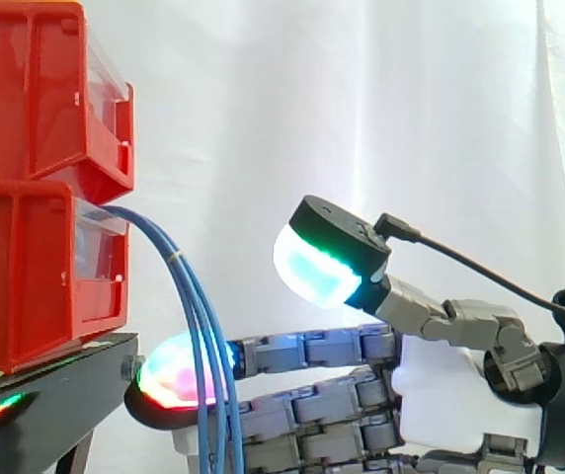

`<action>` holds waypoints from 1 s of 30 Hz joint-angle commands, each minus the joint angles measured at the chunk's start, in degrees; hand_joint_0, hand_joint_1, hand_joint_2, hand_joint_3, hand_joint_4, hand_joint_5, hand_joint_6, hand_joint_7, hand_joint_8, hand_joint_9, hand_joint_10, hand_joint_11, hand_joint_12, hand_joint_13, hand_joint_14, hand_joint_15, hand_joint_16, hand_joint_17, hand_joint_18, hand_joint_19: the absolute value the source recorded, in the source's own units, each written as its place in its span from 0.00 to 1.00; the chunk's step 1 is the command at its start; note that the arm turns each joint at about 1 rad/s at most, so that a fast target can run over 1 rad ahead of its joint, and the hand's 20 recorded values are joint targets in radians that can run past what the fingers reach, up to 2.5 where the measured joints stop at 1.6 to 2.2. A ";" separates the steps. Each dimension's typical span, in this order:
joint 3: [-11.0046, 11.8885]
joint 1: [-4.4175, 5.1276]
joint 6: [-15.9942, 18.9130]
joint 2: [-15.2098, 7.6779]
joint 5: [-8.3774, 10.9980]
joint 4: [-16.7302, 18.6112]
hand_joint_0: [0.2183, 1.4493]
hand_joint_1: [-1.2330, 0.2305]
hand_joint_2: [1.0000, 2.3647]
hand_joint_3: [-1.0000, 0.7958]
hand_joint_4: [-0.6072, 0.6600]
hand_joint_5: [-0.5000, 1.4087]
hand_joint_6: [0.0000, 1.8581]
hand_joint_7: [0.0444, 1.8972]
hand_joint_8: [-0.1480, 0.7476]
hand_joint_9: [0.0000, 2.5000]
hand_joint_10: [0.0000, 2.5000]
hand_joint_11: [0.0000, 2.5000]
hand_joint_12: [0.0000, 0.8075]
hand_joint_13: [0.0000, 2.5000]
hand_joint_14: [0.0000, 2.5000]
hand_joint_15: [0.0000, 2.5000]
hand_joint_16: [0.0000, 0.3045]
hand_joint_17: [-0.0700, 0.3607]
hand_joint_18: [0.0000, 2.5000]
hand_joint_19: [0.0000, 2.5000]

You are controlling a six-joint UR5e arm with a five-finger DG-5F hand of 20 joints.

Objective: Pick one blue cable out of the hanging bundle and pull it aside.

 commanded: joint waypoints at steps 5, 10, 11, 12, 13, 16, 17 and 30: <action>-0.05 0.11 -0.04 -0.41 -0.32 0.48 0.25 0.47 0.00 0.28 0.73 0.19 0.27 0.38 0.47 0.19 0.00 0.00 0.43 0.07 0.00 0.03 0.18 0.45 0.01 0.05; -0.05 0.19 0.13 -0.41 -0.50 0.48 0.26 0.45 0.00 0.28 0.75 0.20 0.27 0.41 0.48 0.20 0.00 0.00 0.43 0.09 0.00 0.03 0.17 0.44 0.03 0.06; -0.05 0.19 0.13 -0.49 -0.59 0.48 0.26 0.44 0.00 0.28 0.75 0.20 0.27 0.42 0.48 0.21 0.00 0.00 0.43 0.09 0.00 0.03 0.17 0.44 0.04 0.06; -0.05 0.19 0.13 -0.41 -0.59 0.48 0.26 0.44 0.00 0.28 0.75 0.20 0.27 0.43 0.48 0.21 0.00 0.00 0.43 0.10 0.00 0.03 0.17 0.44 0.04 0.06; -0.05 0.19 0.13 -0.41 -0.59 0.48 0.26 0.43 0.00 0.28 0.75 0.20 0.27 0.43 0.48 0.22 0.00 0.00 0.43 0.10 0.00 0.03 0.17 0.44 0.05 0.06; -0.05 0.28 0.13 -0.41 -0.59 0.48 0.27 0.42 0.00 0.28 0.75 0.21 0.27 0.44 0.49 0.23 0.00 0.00 0.43 0.12 0.00 0.04 0.17 0.43 0.07 0.07; -0.05 0.37 0.13 -0.41 -0.59 0.66 0.27 0.41 0.00 0.28 0.76 0.21 0.27 0.45 0.49 0.24 0.00 0.00 0.43 0.12 0.00 0.04 0.17 0.43 0.08 0.08; 0.47 0.55 0.22 -0.41 -0.59 1.36 0.28 0.37 0.00 0.28 0.76 0.22 0.27 0.48 0.50 0.28 0.00 0.01 0.43 0.17 0.00 0.06 0.16 0.41 0.14 0.11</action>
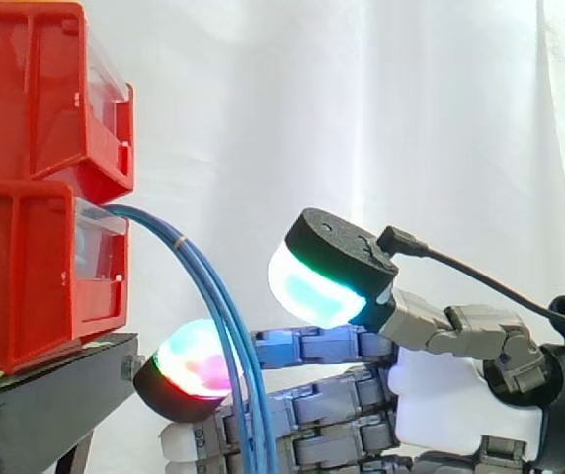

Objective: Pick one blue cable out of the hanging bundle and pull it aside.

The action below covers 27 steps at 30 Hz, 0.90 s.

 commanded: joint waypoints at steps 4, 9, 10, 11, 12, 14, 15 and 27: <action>1.11 0.09 0.34 0.00 0.00 -0.32 0.28 0.37 0.00 0.28 0.76 0.22 0.27 0.48 0.50 0.29 0.00 0.01 0.44 0.18 0.00 0.06 0.16 0.41 0.15 0.12; 1.73 0.09 0.78 0.00 0.00 -0.85 0.27 0.37 0.00 0.28 0.76 0.22 0.27 0.49 0.50 0.30 0.00 0.02 0.44 0.18 0.00 0.07 0.15 0.41 0.16 0.13; 1.81 0.09 0.95 0.00 0.00 -1.20 0.27 0.37 0.00 0.28 0.76 0.22 0.27 0.49 0.51 0.30 0.00 0.02 0.44 0.18 0.00 0.07 0.15 0.41 0.16 0.13; 1.99 0.09 1.13 0.00 0.00 -1.46 0.27 0.37 0.00 0.28 0.76 0.22 0.27 0.48 0.51 0.30 0.00 0.02 0.44 0.19 0.00 0.07 0.15 0.41 0.16 0.13; 2.08 0.09 1.22 0.09 0.00 -1.72 0.27 0.37 0.00 0.28 0.76 0.22 0.27 0.49 0.51 0.30 0.00 0.02 0.44 0.19 0.00 0.07 0.15 0.41 0.16 0.13; 2.52 0.09 1.65 0.00 0.00 -2.96 0.27 0.37 0.00 0.28 0.76 0.22 0.27 0.49 0.51 0.30 0.00 0.02 0.44 0.19 0.00 0.08 0.15 0.41 0.17 0.13; 2.61 0.09 1.92 0.09 0.00 -3.22 0.27 0.37 0.00 0.28 0.76 0.22 0.27 0.49 0.51 0.30 0.00 0.02 0.44 0.19 0.00 0.08 0.15 0.41 0.17 0.13; 5.33 -0.26 3.94 0.09 -0.35 -8.67 0.28 0.36 0.00 0.28 0.73 0.23 0.27 0.55 0.51 0.31 0.00 0.03 0.44 0.20 0.00 0.08 0.15 0.40 0.17 0.14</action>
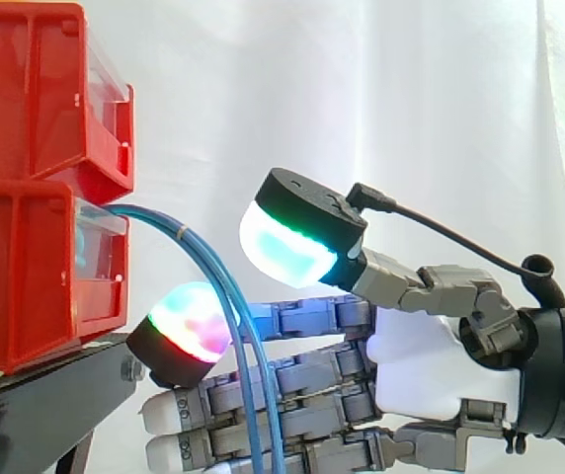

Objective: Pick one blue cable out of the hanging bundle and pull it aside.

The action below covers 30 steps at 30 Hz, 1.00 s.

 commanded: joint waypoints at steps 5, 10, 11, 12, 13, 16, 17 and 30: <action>1.61 -0.30 0.67 0.00 -0.58 -2.96 0.30 0.34 0.00 0.29 0.67 0.23 0.27 0.63 0.51 0.31 0.00 0.03 0.44 0.20 0.00 0.08 0.15 0.40 0.18 0.14; 2.49 -0.30 1.11 0.00 -0.85 -4.81 0.30 0.32 0.00 0.31 0.63 0.23 0.29 0.66 0.51 0.32 0.00 0.05 0.44 0.20 0.00 0.08 0.15 0.40 0.18 0.14; 2.58 -0.30 1.11 0.00 -0.94 -5.25 0.30 0.32 0.00 0.31 0.62 0.23 0.30 0.66 0.51 0.32 0.00 0.05 0.44 0.20 0.00 0.08 0.15 0.40 0.18 0.14; 2.67 -0.30 1.20 0.00 -0.94 -5.43 0.30 0.31 0.00 0.32 0.60 0.22 0.31 0.65 0.51 0.32 0.00 0.06 0.44 0.20 0.00 0.09 0.15 0.40 0.18 0.14; 2.75 -0.39 1.46 0.00 -0.85 -5.51 0.30 0.31 0.00 0.32 0.59 0.22 0.32 0.64 0.51 0.32 0.00 0.06 0.44 0.20 0.00 0.09 0.15 0.40 0.18 0.14; 2.75 -0.30 1.64 0.00 -0.85 -5.78 0.31 0.28 0.01 0.36 0.60 0.20 0.39 0.52 0.52 0.31 0.00 0.08 0.45 0.20 0.00 0.09 0.15 0.40 0.19 0.15; 2.84 -0.39 1.72 0.00 -0.85 -5.87 0.31 0.27 0.01 0.37 0.59 0.19 0.41 0.48 0.51 0.31 0.00 0.09 0.45 0.20 0.00 0.09 0.15 0.40 0.19 0.15; 4.51 -0.56 1.90 0.00 -0.94 -7.45 0.25 0.39 0.00 0.28 0.62 0.19 0.42 0.46 0.54 0.34 0.00 0.10 0.47 0.22 0.00 0.10 0.16 0.42 0.20 0.16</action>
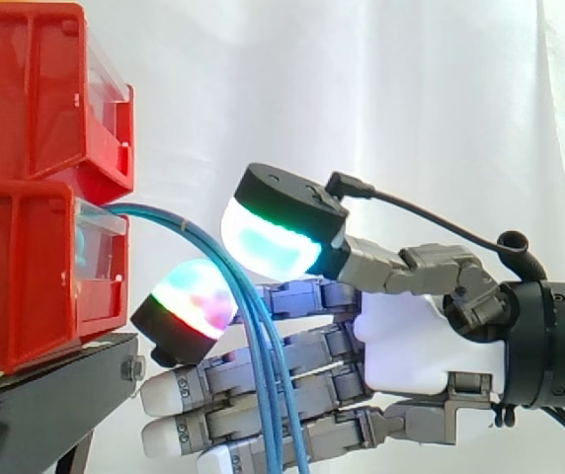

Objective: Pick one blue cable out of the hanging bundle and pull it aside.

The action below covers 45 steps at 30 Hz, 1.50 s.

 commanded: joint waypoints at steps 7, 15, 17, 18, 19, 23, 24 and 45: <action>1.92 -0.14 0.39 0.00 -0.17 -4.55 0.28 0.43 0.01 0.33 0.61 0.19 0.43 0.49 0.55 0.35 0.00 0.11 0.47 0.22 0.00 0.11 0.16 0.42 0.20 0.17; 2.01 -0.23 0.39 0.00 -0.26 -4.99 0.35 0.25 0.01 0.38 0.52 0.18 0.47 0.47 0.53 0.34 0.00 0.13 0.46 0.23 0.00 0.11 0.16 0.41 0.22 0.16; 1.92 -0.41 0.39 0.00 -0.26 -4.99 0.38 0.23 0.01 0.37 0.49 0.18 0.47 0.50 0.53 0.34 0.00 0.13 0.45 0.23 0.00 0.11 0.15 0.41 0.23 0.16; 2.01 -0.41 0.39 0.00 -0.26 -5.08 0.40 0.22 0.01 0.35 0.47 0.18 0.48 0.51 0.52 0.34 0.00 0.13 0.46 0.23 0.00 0.11 0.15 0.40 0.24 0.16; 2.01 -0.41 0.39 0.00 -0.26 -5.08 0.43 0.21 0.00 0.32 0.45 0.17 0.48 0.55 0.51 0.34 0.00 0.14 0.45 0.24 0.00 0.11 0.15 0.40 0.24 0.16; 1.92 -0.67 0.21 1.32 -0.26 -7.02 0.46 0.21 0.00 0.28 0.41 0.17 0.49 0.49 0.50 0.35 0.01 0.15 0.44 0.25 0.00 0.12 0.15 0.40 0.25 0.16; 2.01 -0.67 0.12 1.41 -0.26 -7.45 0.45 0.21 0.00 0.28 0.41 0.17 0.49 0.47 0.50 0.36 0.00 0.15 0.44 0.26 0.00 0.12 0.15 0.39 0.26 0.16; 2.01 -1.29 -1.90 4.22 -0.26 -11.85 0.29 0.39 0.01 0.36 0.55 0.19 0.47 0.54 0.56 0.41 0.01 0.17 0.47 0.29 0.01 0.16 0.16 0.42 0.26 0.22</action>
